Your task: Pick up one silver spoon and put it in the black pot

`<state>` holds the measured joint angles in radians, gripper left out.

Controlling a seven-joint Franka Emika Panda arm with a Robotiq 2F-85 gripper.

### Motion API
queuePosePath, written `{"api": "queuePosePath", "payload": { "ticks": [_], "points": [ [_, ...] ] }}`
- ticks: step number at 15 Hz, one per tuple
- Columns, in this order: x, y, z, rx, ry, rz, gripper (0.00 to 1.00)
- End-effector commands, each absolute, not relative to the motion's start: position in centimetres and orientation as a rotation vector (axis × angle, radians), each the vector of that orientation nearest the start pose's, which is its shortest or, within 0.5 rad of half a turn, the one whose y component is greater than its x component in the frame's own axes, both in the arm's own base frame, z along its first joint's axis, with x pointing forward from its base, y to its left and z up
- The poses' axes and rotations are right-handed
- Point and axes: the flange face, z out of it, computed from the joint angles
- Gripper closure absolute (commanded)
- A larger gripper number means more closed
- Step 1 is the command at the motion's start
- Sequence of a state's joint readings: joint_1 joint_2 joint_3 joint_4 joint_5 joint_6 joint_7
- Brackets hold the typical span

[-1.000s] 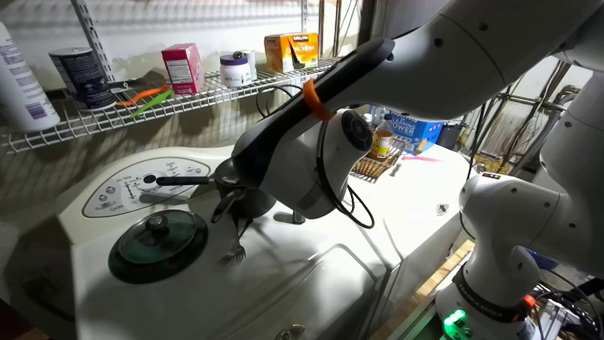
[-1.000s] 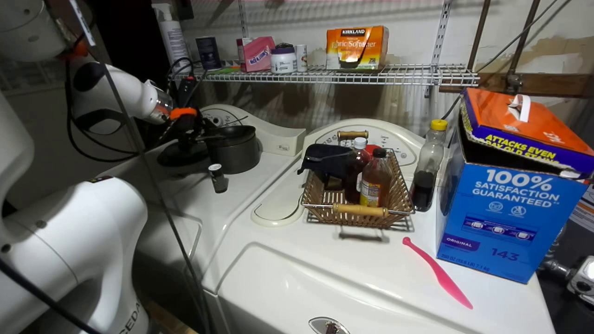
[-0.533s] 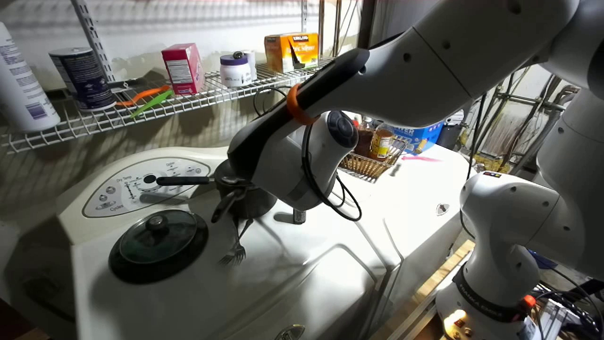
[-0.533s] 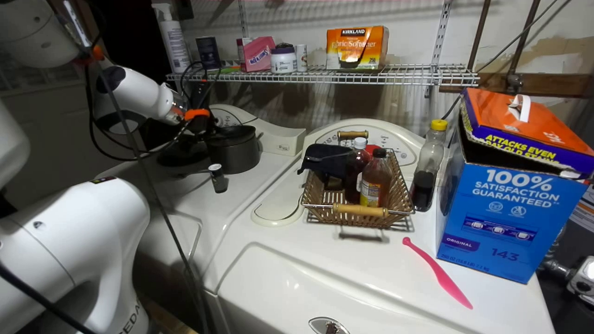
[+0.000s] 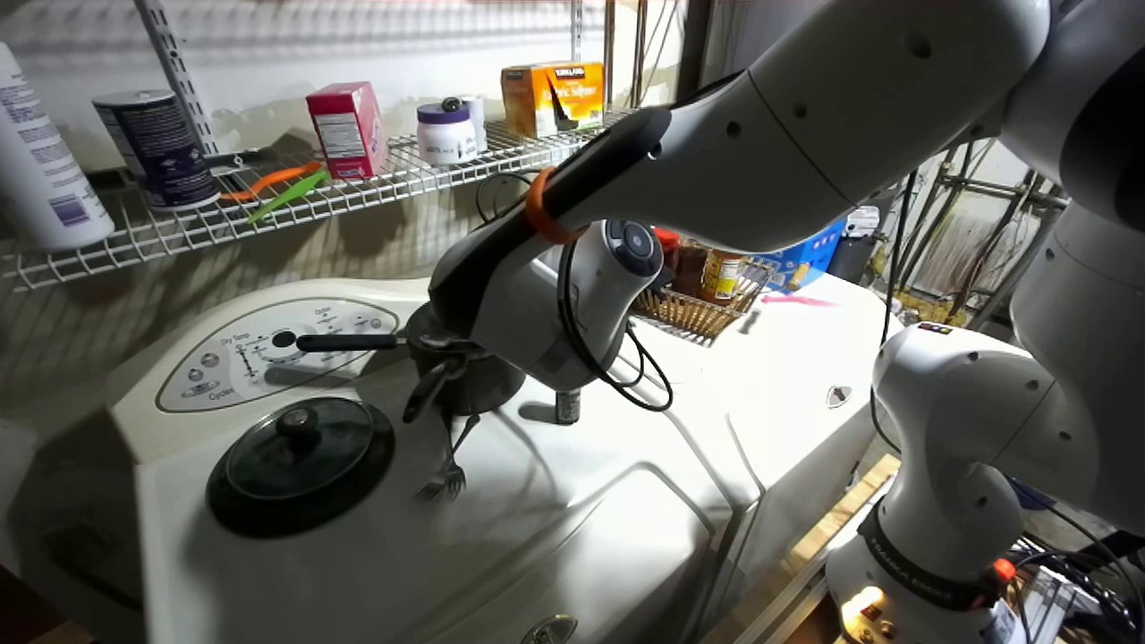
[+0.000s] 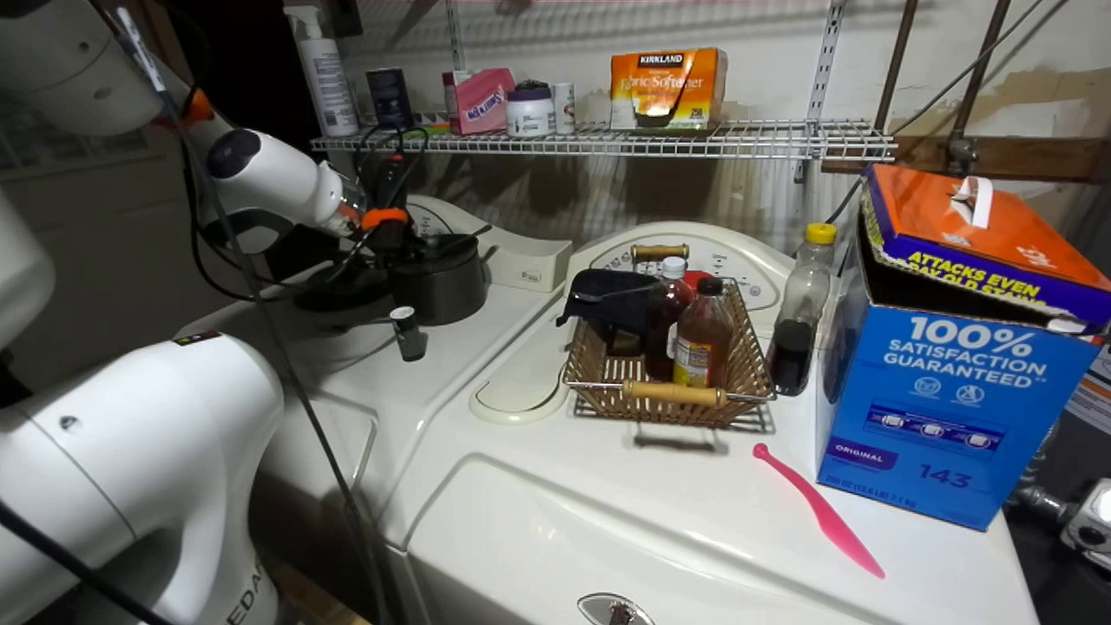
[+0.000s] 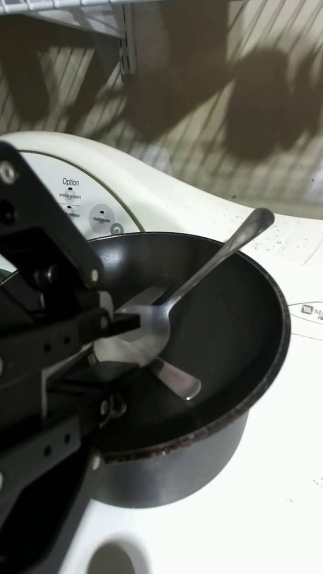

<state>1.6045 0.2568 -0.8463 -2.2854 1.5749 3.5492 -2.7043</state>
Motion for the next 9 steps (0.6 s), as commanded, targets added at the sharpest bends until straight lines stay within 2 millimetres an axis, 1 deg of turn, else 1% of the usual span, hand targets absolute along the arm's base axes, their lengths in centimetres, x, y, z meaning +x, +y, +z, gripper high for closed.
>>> {"api": "queuePosePath", "payload": {
  "ticks": [1,4,5,6,7,9],
  "points": [
    [43.9,25.6,36.2,1.414,1.844,0.724,0.45],
    [43.4,25.7,36.9,1.413,1.834,0.731,0.24],
    [42.8,25.5,36.9,1.422,1.842,0.726,0.18],
    [42.6,25.5,37.1,1.424,1.836,0.725,0.09],
    [42.3,25.5,37.6,1.416,1.828,0.724,0.02],
    [41.7,26.3,39.6,1.358,1.768,0.734,0.0]
  ]
}}
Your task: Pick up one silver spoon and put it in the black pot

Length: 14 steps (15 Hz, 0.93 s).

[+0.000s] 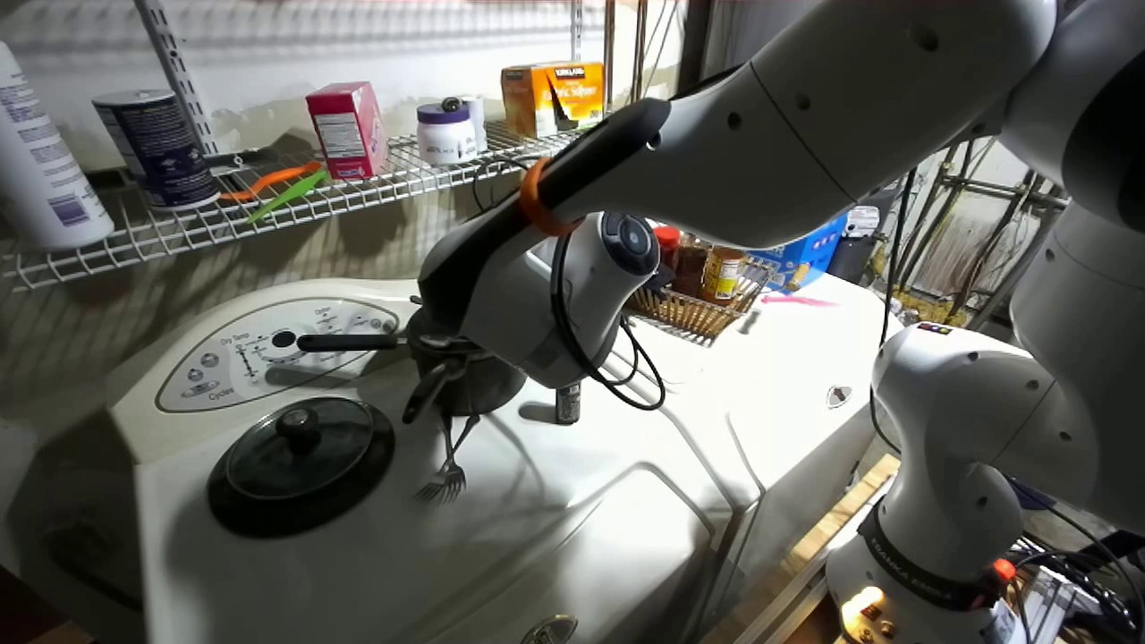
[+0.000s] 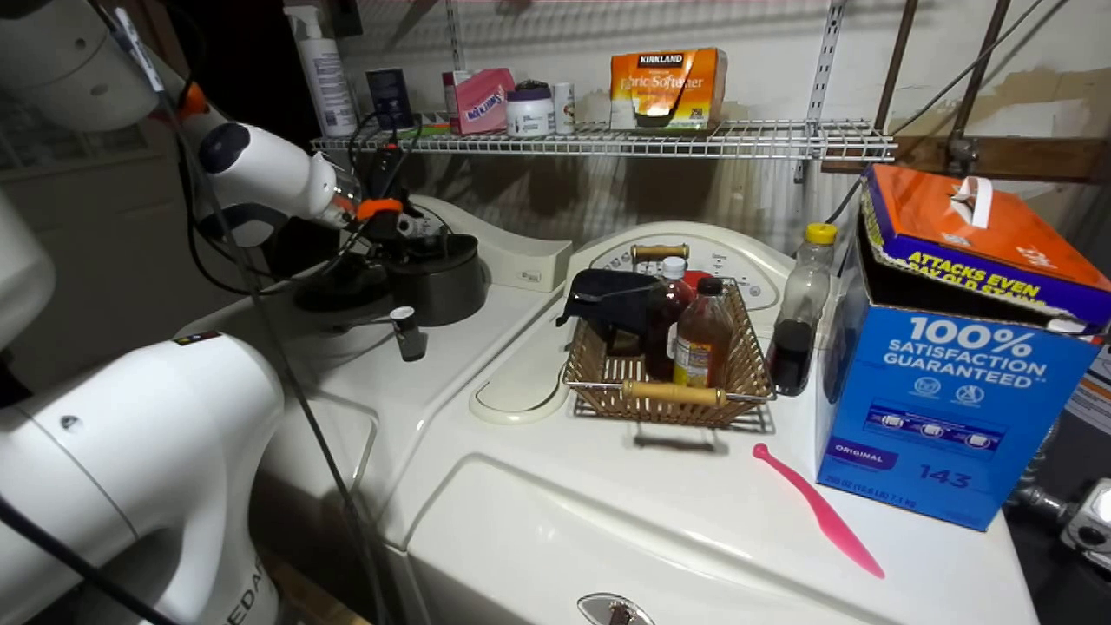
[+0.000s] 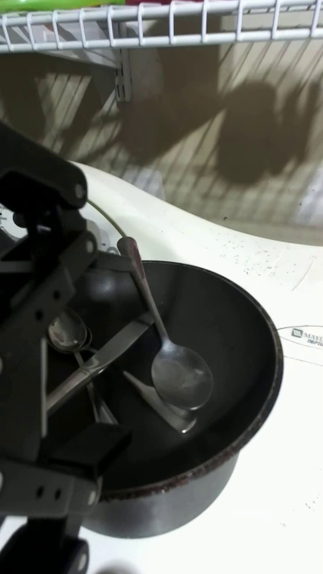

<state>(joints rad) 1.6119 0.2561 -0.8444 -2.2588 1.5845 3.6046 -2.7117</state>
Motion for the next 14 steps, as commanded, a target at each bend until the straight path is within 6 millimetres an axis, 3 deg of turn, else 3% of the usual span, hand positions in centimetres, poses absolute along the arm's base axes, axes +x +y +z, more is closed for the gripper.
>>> {"api": "queuePosePath", "payload": {
  "ticks": [1,4,5,7,11,12,14],
  "points": [
    [41.2,26.7,40.9,1.324,1.725,0.739,0.0],
    [39.2,27.9,42.8,1.216,1.676,0.74,0.0],
    [37.7,27.7,42.1,1.178,1.703,0.73,0.0],
    [35.9,27.0,38.9,1.141,1.778,0.648,0.0],
    [32.2,25.8,35.8,1.086,1.943,0.603,0.0],
    [33.8,26.7,36.3,1.143,1.833,0.607,0.0],
    [32.5,26.4,35.3,1.12,1.878,0.589,0.0]
  ]
}}
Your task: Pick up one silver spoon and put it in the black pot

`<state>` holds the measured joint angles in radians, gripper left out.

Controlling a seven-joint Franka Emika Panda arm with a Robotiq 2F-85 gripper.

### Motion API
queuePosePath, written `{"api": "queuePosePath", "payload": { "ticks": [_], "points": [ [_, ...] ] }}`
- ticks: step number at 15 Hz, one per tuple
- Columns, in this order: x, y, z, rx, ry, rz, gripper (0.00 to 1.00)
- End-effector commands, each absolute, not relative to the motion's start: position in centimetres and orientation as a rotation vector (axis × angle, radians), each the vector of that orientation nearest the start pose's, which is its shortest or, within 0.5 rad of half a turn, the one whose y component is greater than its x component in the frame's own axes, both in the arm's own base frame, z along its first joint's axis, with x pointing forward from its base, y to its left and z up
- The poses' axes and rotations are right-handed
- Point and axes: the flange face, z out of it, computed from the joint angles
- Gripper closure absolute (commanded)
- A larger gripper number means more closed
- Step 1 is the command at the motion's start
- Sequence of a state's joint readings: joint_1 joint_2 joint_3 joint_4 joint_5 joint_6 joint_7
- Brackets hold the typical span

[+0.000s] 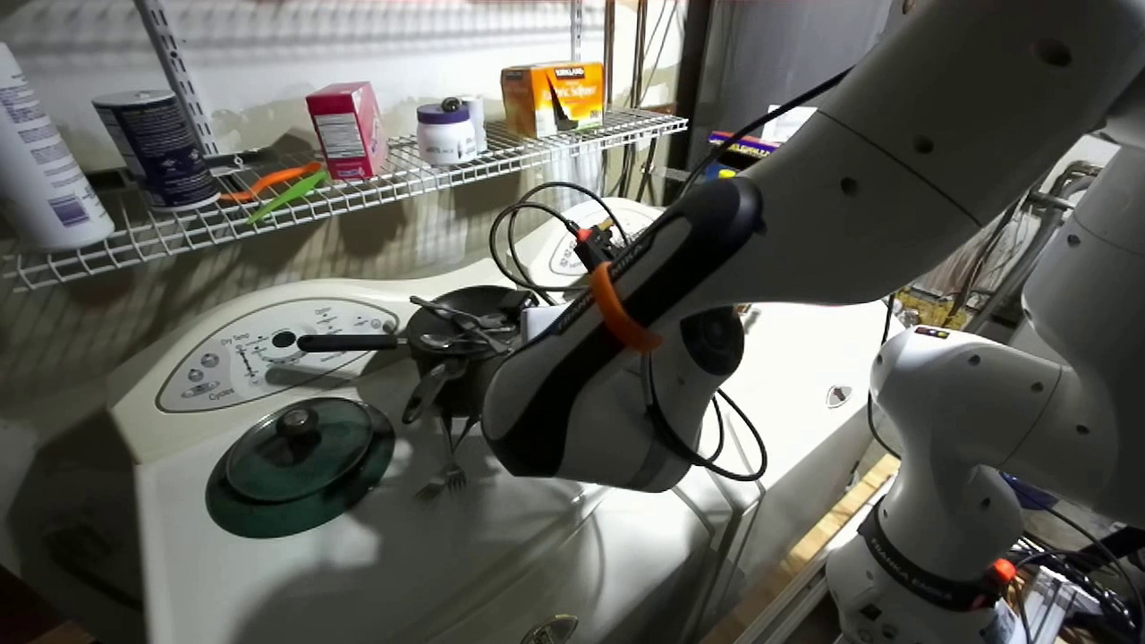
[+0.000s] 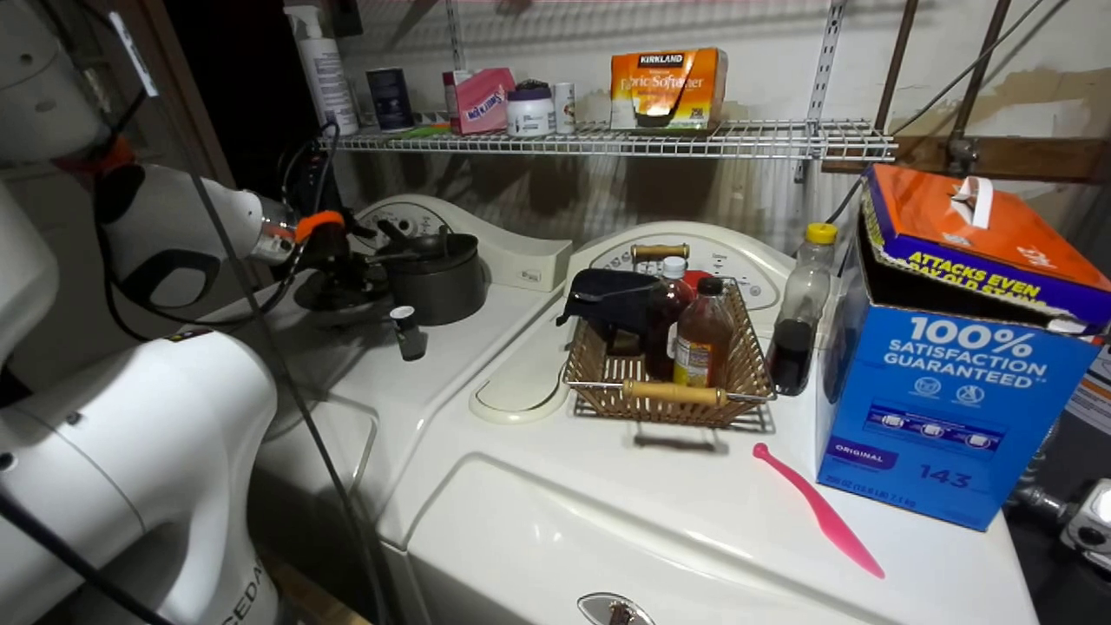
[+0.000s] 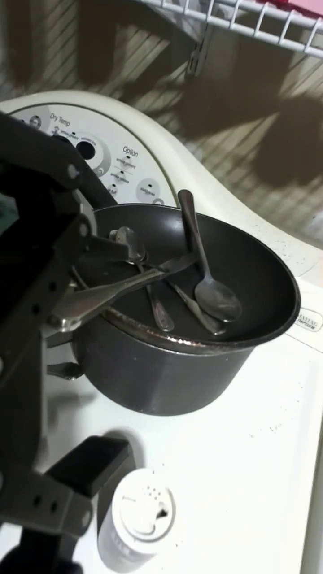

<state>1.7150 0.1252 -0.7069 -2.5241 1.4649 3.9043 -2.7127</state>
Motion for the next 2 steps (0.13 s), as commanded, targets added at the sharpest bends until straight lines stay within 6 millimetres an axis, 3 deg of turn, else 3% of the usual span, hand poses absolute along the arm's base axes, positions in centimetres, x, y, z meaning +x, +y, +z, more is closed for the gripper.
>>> {"api": "queuePosePath", "payload": {
  "ticks": [1,2],
  "points": [
    [32.24,26.27,35.26,1.118,1.888,0.59,0.0],
    [32.18,26.21,35.3,1.117,1.892,0.593,0.0]
  ]
}}
